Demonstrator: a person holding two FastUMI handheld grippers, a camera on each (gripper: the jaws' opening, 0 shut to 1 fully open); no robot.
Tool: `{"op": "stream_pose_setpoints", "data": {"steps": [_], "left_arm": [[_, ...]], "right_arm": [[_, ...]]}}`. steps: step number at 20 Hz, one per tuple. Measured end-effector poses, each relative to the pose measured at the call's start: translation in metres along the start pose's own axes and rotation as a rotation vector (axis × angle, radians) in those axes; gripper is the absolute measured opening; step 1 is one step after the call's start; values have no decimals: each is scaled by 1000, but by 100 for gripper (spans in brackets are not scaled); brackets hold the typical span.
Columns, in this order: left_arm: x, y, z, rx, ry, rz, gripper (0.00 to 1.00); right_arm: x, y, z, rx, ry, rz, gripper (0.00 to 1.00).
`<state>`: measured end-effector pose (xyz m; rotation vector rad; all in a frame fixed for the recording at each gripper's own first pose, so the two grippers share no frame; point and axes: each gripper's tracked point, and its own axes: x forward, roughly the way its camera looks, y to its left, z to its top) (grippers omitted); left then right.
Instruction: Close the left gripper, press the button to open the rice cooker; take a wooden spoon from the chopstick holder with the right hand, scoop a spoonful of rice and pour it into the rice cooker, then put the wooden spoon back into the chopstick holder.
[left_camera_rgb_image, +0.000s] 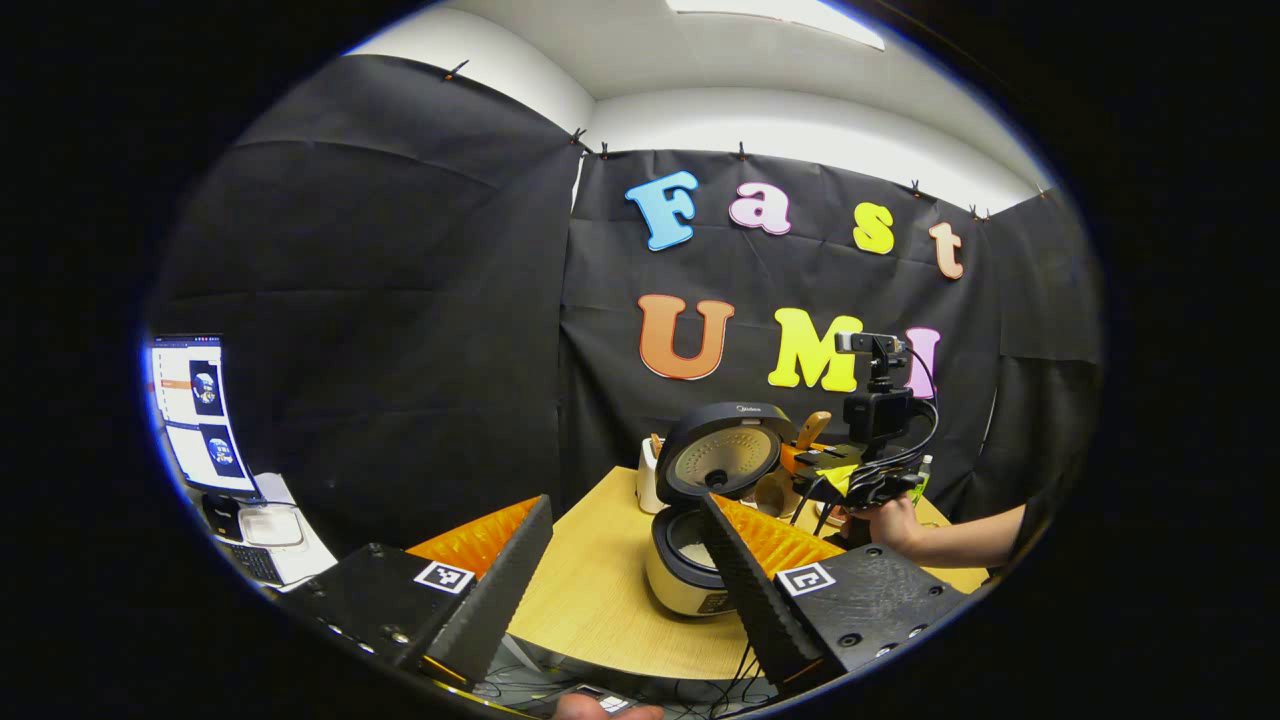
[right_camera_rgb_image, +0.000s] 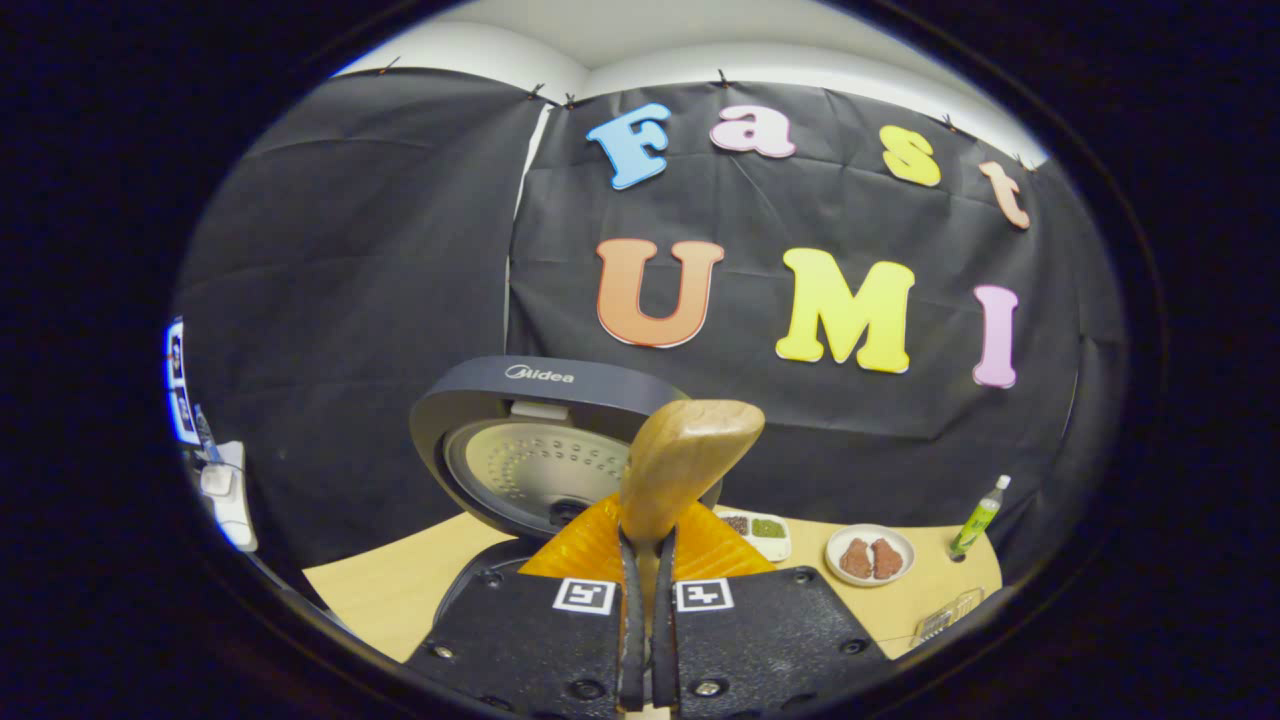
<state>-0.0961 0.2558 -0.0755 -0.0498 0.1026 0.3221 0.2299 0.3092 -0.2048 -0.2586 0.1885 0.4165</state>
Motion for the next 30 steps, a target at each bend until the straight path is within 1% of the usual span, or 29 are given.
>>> {"op": "stream_pose_setpoints", "data": {"steps": [3,6,7,8,9,10,12,13,14,16,18,23,26,27,29,30], "left_arm": [[-1,4,1,7,-6,-3,95],[-1,7,1,10,-4,-4,95],[-1,8,1,8,-4,-5,95],[-3,9,1,10,-6,-1,95],[-4,10,2,14,-7,3,95],[-5,11,2,17,-4,7,95],[-6,10,1,17,-5,13,95],[-7,9,0,20,-4,17,95],[-7,10,-1,22,-1,21,95],[-7,6,-1,23,3,26,95],[-5,0,1,23,-1,27,95],[3,-23,4,31,-2,29,95],[11,-48,5,44,4,12,95],[15,-58,5,51,5,3,95],[24,-78,6,61,3,-18,95],[29,-86,6,64,2,-24,95]], "right_arm": [[-3,11,4,-109,-30,-9,9],[-6,21,17,-236,-80,-40,8],[-5,27,19,-263,-90,-36,9],[-5,32,19,-279,-96,-32,8],[-5,34,20,-284,-104,-32,10],[-6,32,20,-281,-111,-37,8],[-8,31,27,-278,-127,-44,8],[-10,32,30,-277,-133,-38,10],[-10,33,31,-267,-136,-27,9],[-12,32,33,-216,-128,-3,9],[-18,28,35,-136,-119,21,8],[-33,1,52,117,-78,91,9],[-52,-25,65,229,-74,128,9],[-58,-35,68,263,-77,136,7],[-71,-59,76,333,-85,151,8],[-78,-71,78,381,-88,163,7]]}}
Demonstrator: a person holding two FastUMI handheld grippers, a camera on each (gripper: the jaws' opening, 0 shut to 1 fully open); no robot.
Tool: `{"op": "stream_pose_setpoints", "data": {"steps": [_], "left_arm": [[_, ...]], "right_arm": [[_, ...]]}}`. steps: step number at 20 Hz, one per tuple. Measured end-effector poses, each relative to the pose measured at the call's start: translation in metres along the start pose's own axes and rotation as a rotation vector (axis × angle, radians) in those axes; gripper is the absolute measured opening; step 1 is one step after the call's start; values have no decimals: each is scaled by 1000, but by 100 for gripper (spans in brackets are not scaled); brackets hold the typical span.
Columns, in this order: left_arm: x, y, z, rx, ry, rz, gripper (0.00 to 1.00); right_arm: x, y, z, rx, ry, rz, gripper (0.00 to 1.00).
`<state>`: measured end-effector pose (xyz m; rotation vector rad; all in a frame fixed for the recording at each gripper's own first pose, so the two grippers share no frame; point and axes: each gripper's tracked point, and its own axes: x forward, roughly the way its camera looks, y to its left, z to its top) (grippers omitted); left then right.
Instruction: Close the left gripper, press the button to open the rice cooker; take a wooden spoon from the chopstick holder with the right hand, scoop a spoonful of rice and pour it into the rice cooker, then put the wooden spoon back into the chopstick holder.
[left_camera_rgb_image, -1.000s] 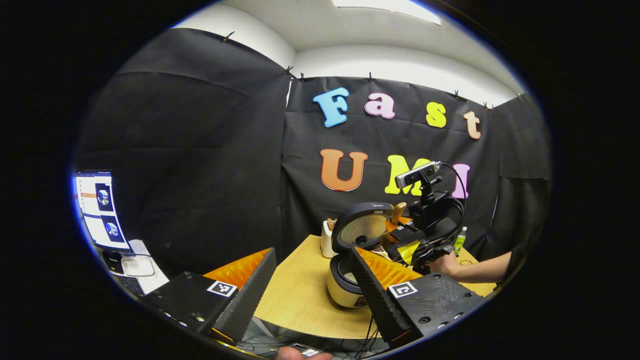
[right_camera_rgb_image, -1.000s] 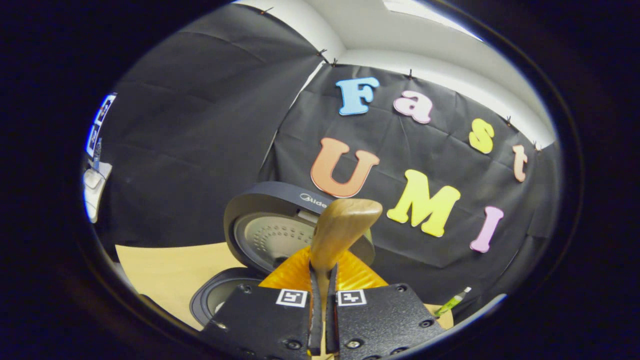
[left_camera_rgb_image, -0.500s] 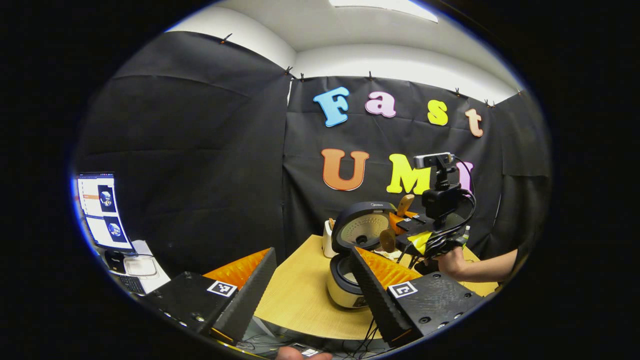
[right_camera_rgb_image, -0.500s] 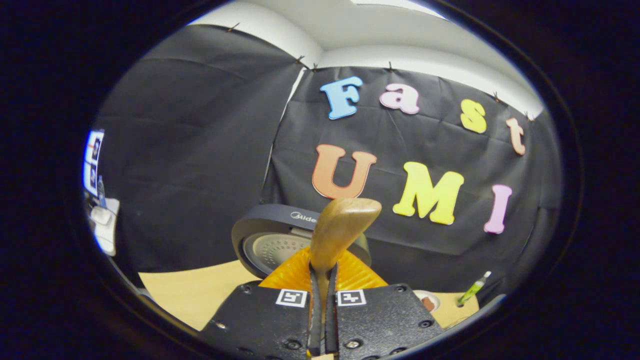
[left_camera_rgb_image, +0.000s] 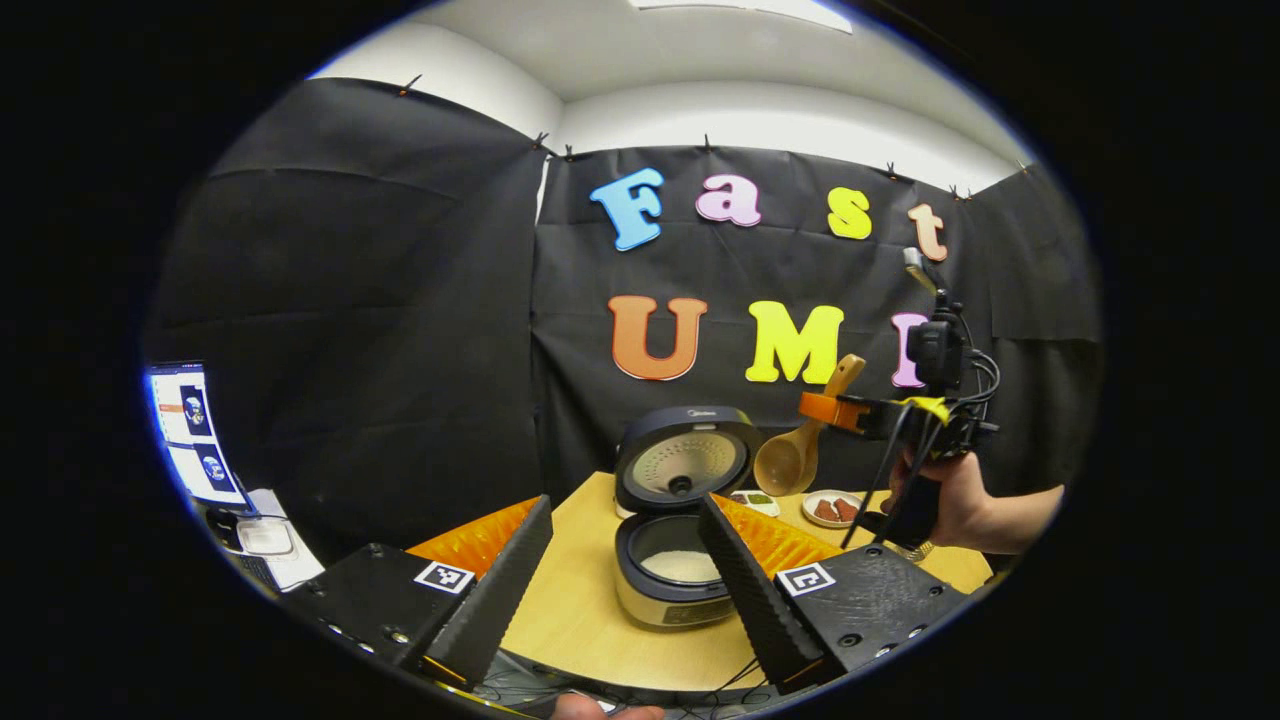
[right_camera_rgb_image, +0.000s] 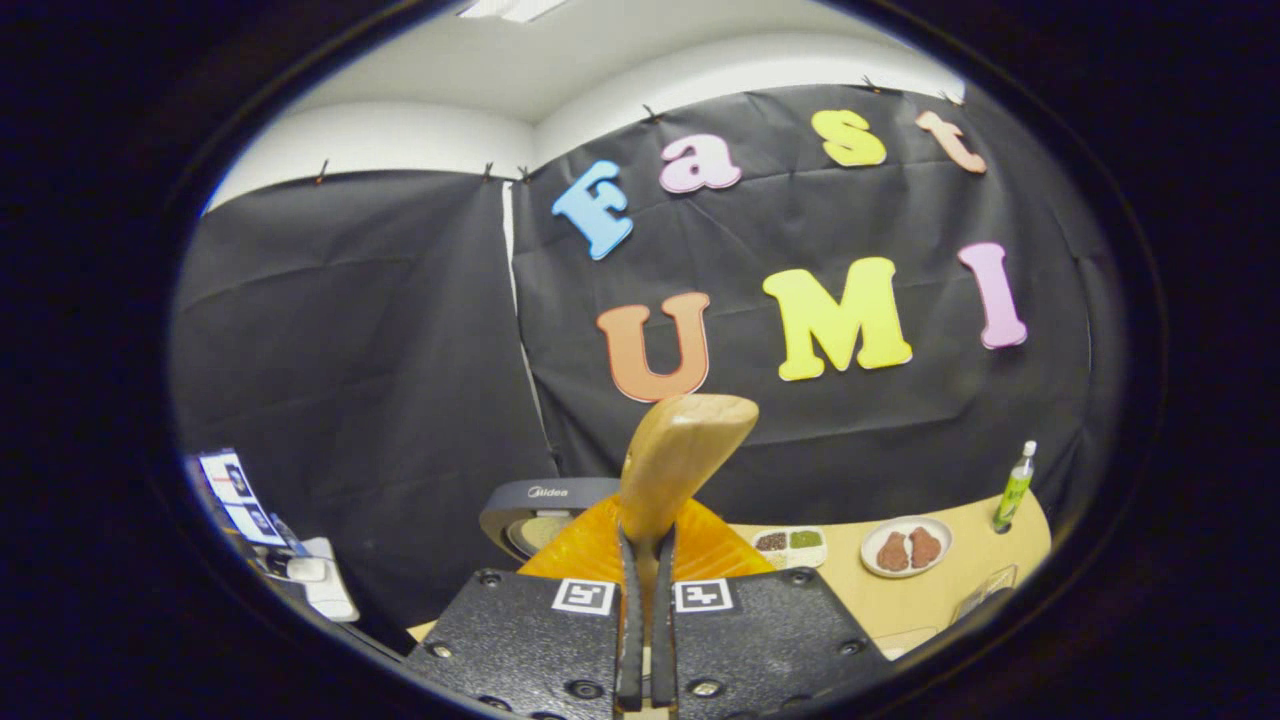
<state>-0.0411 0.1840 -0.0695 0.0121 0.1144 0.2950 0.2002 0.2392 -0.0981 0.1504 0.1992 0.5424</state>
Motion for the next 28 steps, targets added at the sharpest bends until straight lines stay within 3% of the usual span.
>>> {"op": "stream_pose_setpoints", "data": {"steps": [3,7,16,21,24,28], "left_arm": [[16,-20,2,3,-5,-9,95],[43,-57,5,-29,-4,-49,94],[90,-135,-6,-18,33,-128,95],[112,-159,-7,-7,48,-110,95],[115,-159,-20,21,85,-74,95],[116,-163,-15,15,83,-44,95]], "right_arm": [[-21,-36,17,201,8,18,8],[-54,-124,41,340,-22,-82,10],[-135,-330,39,303,-36,-455,8],[-143,-417,-14,299,38,-626,9],[-140,-452,-54,296,92,-694,8],[-127,-478,-89,294,130,-721,8]]}}
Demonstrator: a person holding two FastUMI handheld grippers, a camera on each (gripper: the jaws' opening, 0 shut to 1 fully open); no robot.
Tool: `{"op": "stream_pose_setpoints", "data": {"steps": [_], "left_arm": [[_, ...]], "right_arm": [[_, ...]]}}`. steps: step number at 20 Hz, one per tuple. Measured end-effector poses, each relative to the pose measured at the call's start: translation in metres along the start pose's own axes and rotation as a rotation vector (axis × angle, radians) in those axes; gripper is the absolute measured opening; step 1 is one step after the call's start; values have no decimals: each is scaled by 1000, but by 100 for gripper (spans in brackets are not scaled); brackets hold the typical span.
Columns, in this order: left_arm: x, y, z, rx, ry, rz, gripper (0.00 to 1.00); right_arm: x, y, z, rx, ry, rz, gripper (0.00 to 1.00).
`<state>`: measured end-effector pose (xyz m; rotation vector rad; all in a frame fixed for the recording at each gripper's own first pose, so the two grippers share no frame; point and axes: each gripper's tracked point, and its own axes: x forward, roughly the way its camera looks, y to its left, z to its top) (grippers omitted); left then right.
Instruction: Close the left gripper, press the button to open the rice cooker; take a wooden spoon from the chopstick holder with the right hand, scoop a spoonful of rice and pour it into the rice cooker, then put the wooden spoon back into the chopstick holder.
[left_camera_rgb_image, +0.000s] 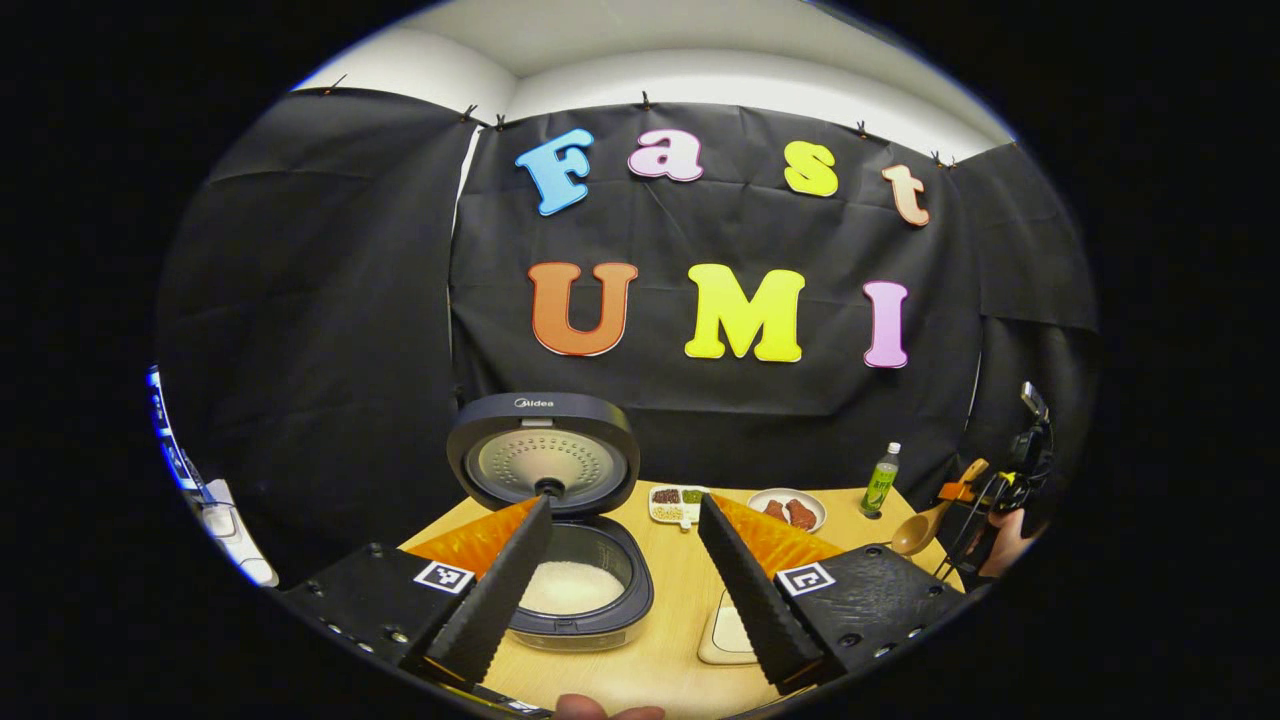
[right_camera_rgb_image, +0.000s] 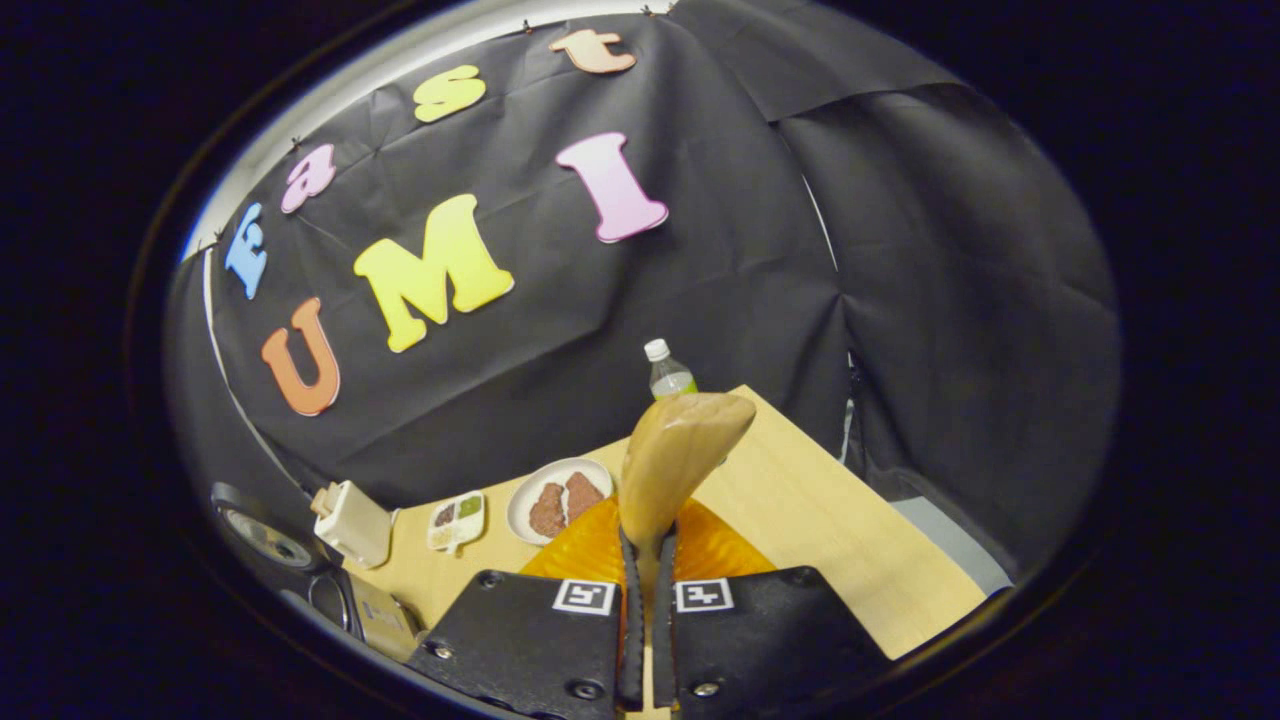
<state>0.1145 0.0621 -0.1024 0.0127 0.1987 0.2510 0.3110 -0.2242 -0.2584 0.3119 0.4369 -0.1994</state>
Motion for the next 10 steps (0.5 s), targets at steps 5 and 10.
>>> {"op": "stream_pose_setpoints", "data": {"steps": [5,10], "left_arm": [[0,1,-3,23,26,37,95],[-3,7,-8,55,51,71,95]], "right_arm": [[26,-8,-18,-23,16,-30,10],[39,-9,-44,-109,25,-25,11]]}}
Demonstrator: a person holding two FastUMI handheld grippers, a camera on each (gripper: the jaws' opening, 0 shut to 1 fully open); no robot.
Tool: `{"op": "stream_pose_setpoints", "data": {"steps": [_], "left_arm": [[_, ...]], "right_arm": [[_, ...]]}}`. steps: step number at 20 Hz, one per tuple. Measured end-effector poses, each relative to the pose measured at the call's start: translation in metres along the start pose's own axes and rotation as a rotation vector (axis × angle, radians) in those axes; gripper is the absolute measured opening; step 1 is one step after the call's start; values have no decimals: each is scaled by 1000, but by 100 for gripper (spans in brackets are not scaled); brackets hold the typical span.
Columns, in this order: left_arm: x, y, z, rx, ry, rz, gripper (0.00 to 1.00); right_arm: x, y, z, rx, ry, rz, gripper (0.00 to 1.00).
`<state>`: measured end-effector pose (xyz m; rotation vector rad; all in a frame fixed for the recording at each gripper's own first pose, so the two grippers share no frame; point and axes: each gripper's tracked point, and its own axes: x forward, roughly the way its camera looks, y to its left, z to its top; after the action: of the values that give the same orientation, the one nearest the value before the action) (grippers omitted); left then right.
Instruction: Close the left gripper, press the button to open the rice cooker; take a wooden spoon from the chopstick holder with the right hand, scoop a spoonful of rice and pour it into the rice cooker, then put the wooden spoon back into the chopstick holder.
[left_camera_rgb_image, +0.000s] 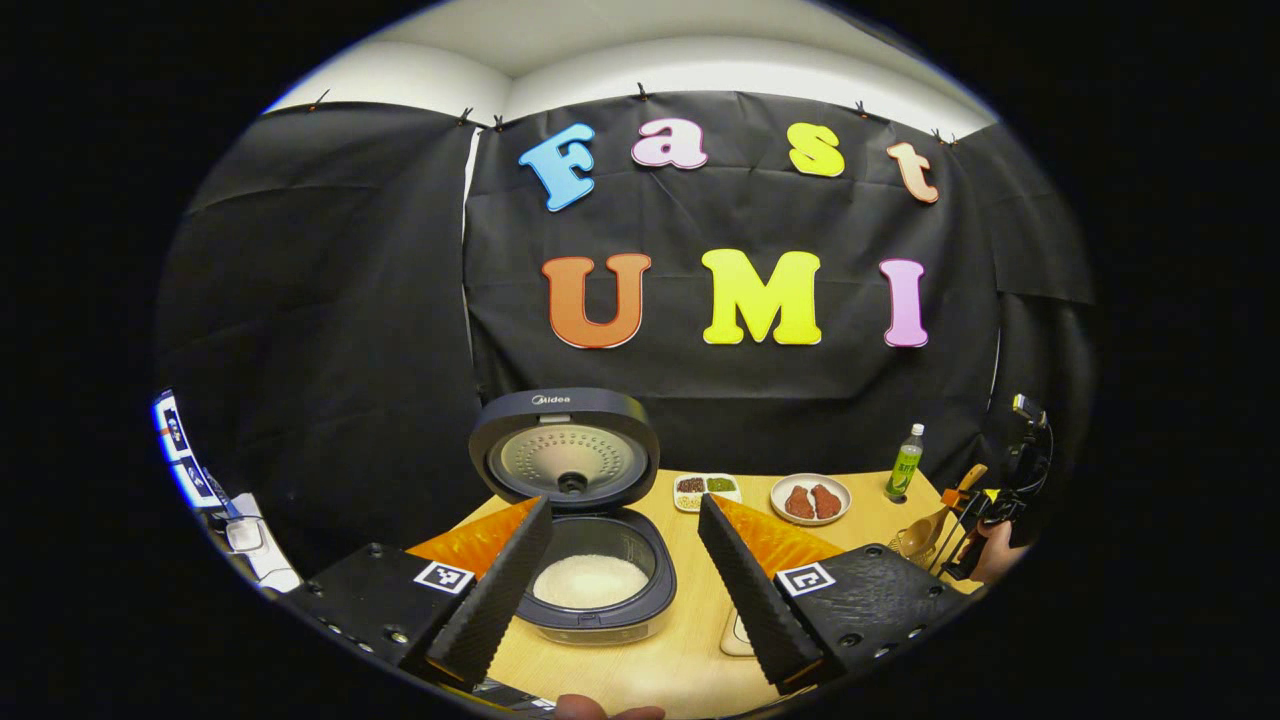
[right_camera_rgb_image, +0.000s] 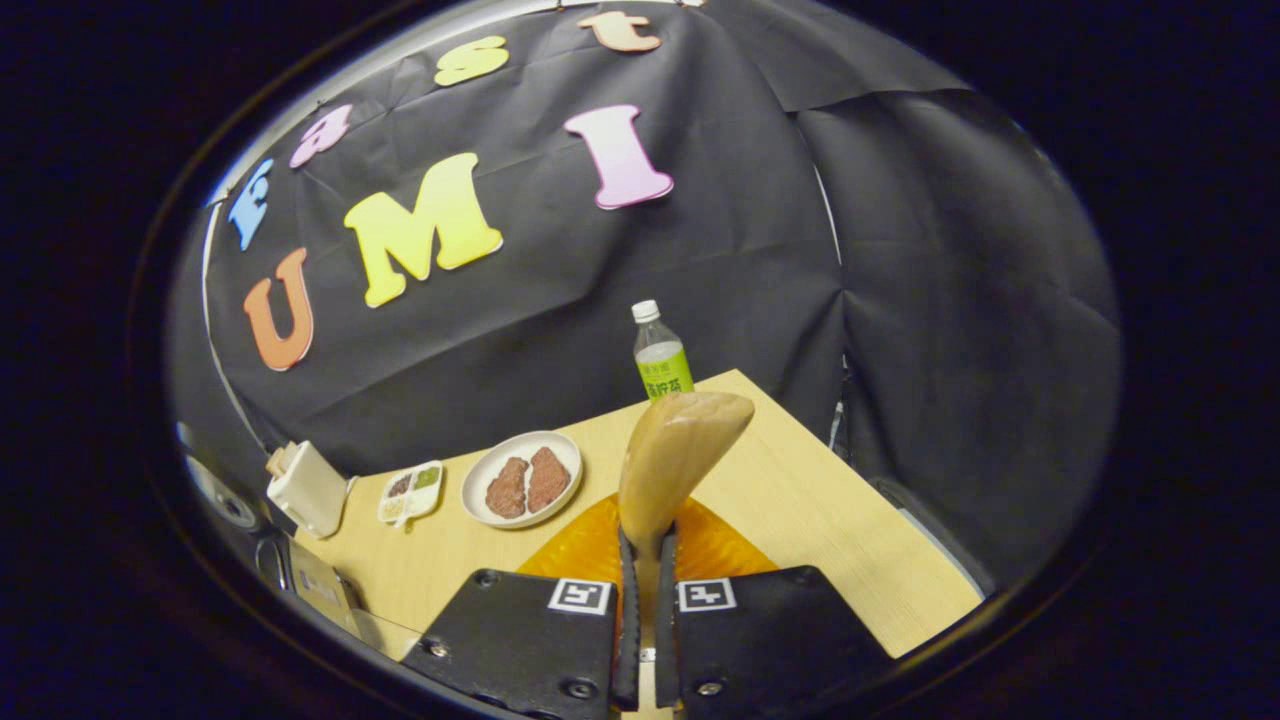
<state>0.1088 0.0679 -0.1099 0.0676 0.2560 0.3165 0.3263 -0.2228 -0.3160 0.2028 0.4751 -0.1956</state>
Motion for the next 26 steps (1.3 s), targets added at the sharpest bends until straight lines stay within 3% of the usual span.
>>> {"op": "stream_pose_setpoints", "data": {"steps": [8,13,15,18,22,23,25,26], "left_arm": [[-4,-6,-3,4,13,-18,95],[-9,1,-2,5,11,-19,95],[-10,5,2,-14,-2,-20,95],[-9,3,5,-34,-18,-36,95],[-5,-5,25,-41,-65,-66,95],[-3,-6,28,-46,-68,-70,95],[0,-4,38,-57,-78,-68,95],[4,4,42,-60,-79,-55,95]], "right_arm": [[12,12,-36,-10,15,-6,16],[3,12,-26,5,-14,1,20],[-12,12,-7,-2,-56,6,30],[-25,8,13,-22,-90,-13,78],[-56,5,54,-60,-158,-55,92],[-67,9,66,-77,-179,-54,91],[-88,26,83,-92,-196,-16,94],[-99,37,91,-95,-205,10,100]]}}
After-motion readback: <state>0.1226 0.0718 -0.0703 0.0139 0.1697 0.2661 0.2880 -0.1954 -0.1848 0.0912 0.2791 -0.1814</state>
